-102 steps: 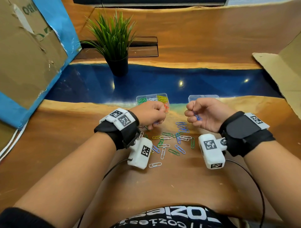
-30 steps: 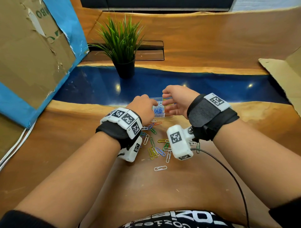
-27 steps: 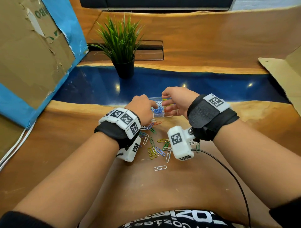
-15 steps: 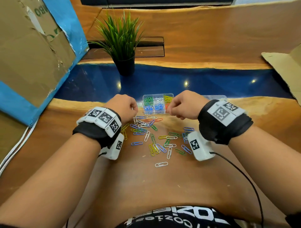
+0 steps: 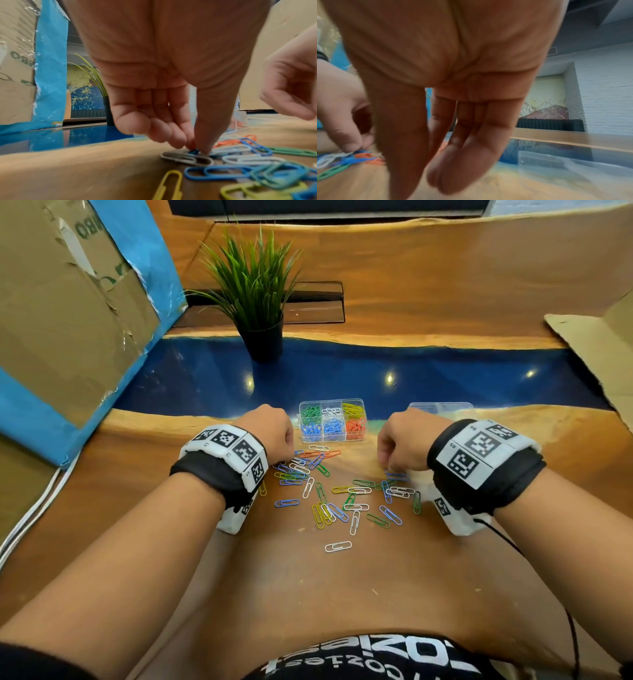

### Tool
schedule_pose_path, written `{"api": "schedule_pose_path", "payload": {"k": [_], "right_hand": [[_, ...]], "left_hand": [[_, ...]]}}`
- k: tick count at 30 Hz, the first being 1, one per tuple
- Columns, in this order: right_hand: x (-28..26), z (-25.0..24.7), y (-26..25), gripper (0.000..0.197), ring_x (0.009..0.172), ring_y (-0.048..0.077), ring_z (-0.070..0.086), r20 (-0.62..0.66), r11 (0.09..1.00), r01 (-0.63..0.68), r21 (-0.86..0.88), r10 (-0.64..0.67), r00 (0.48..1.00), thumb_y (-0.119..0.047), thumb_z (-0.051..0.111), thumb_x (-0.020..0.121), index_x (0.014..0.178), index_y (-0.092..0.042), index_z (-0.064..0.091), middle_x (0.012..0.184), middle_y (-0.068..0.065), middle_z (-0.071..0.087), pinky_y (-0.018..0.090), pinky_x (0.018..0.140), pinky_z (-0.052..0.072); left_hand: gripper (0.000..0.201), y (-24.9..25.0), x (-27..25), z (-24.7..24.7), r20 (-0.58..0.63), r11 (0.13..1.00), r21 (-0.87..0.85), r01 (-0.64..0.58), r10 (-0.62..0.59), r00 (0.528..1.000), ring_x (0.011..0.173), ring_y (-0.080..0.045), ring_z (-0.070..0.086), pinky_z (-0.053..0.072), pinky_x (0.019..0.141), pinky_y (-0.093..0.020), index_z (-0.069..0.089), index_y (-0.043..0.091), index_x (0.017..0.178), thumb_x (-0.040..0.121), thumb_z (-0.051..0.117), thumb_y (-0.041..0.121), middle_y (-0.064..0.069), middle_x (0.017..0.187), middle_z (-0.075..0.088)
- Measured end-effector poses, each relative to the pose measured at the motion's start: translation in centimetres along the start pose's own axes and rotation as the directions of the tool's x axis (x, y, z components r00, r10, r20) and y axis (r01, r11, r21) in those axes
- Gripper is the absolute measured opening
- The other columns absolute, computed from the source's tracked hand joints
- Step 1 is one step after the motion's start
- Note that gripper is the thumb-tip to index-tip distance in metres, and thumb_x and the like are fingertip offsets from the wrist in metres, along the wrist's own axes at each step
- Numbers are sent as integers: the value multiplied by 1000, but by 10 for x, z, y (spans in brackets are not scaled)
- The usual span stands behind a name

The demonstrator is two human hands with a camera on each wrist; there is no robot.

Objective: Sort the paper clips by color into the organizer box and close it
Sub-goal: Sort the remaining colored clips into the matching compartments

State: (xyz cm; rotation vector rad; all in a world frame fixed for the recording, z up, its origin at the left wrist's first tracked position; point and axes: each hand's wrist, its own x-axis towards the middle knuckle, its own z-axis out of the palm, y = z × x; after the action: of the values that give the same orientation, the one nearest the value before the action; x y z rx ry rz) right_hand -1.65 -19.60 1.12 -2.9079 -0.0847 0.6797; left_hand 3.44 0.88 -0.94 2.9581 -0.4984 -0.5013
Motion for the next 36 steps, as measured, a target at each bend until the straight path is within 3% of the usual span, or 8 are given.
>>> {"api": "schedule_pose_path", "payload": {"k": [10, 16, 21, 26, 28, 30, 32, 36], "right_hand": [[-3, 14, 12, 17, 77, 15, 59, 39, 1000, 29, 2, -29, 999, -8, 66, 76, 84, -22, 70, 77, -6, 61, 24, 70, 49], [-3, 12, 24, 21, 66, 10, 59, 24, 947, 47, 319, -57, 998, -2, 63, 77, 89, -19, 68, 76, -3, 68, 27, 73, 51], [-12, 17, 37, 26, 61, 15, 56, 56, 566, -40, 824, -11, 998, 9, 50, 85, 89, -14, 61, 73, 8, 63, 18, 53, 49], [-7, 19, 40, 23, 51, 18, 37, 157, 296, -211, 932, 196, 968, -2, 30, 84, 77, -14, 48, 61, 4, 40, 18, 39, 36], [-5, 19, 37, 16, 49, 16, 32, 172, 348, -235, 907, 204, 964, -10, 36, 85, 74, -15, 46, 61, 3, 38, 18, 40, 28], [-4, 21, 35, 13, 49, 15, 34, 83, 622, -179, 762, 179, 980, -15, 46, 86, 73, -16, 50, 62, 0, 41, 19, 43, 28], [-4, 24, 33, 5, 54, 8, 42, -53, 911, -66, 406, 95, 994, -18, 58, 84, 79, -18, 58, 64, -7, 48, 20, 48, 33], [-3, 25, 28, 5, 63, 3, 47, -54, 994, -31, 109, 37, 998, -23, 69, 79, 80, -22, 63, 66, -13, 51, 18, 53, 34]], "left_hand": [[16, 4, -8, 3, -100, 968, -248, -20, -5, 995, 65, -11, 56, 42, 56, -23, 57, 19, 63, 73, 68, 23, 10, 62, 58], [17, -1, -18, 2, 21, 677, -736, 24, -12, 1000, 55, -21, 64, 56, 56, -26, 54, 11, 71, 78, 60, -4, -7, 58, 65], [34, -2, -26, 3, 94, 507, -860, 65, 32, 995, 53, -11, 63, 58, 55, -20, 63, 17, 102, 89, 41, -6, -10, 69, 55], [33, -1, -24, 7, 174, 411, -897, 165, -17, 985, 43, -14, 47, 43, 36, -19, 50, 12, 69, 86, 26, -3, -7, 67, 38], [21, -1, -24, 10, 226, 337, -917, 214, -3, 974, 38, -12, 36, 31, 34, -15, 40, 13, 66, 82, 31, 3, -4, 62, 35], [6, -2, -24, 10, 244, 350, -910, 225, 11, 970, 34, -8, 27, 23, 36, -12, 37, 16, 65, 68, 42, 12, 1, 54, 31], [12, -5, -24, 12, 195, 534, -831, 155, 19, 981, 31, -7, 26, 24, 35, -12, 43, 16, 65, 69, 53, 10, 3, 49, 32], [9, -7, -33, 12, 85, 953, -298, -62, 91, 992, 41, -4, 42, 33, 45, -18, 62, 22, 70, 77, 67, 17, 9, 43, 46]]}}
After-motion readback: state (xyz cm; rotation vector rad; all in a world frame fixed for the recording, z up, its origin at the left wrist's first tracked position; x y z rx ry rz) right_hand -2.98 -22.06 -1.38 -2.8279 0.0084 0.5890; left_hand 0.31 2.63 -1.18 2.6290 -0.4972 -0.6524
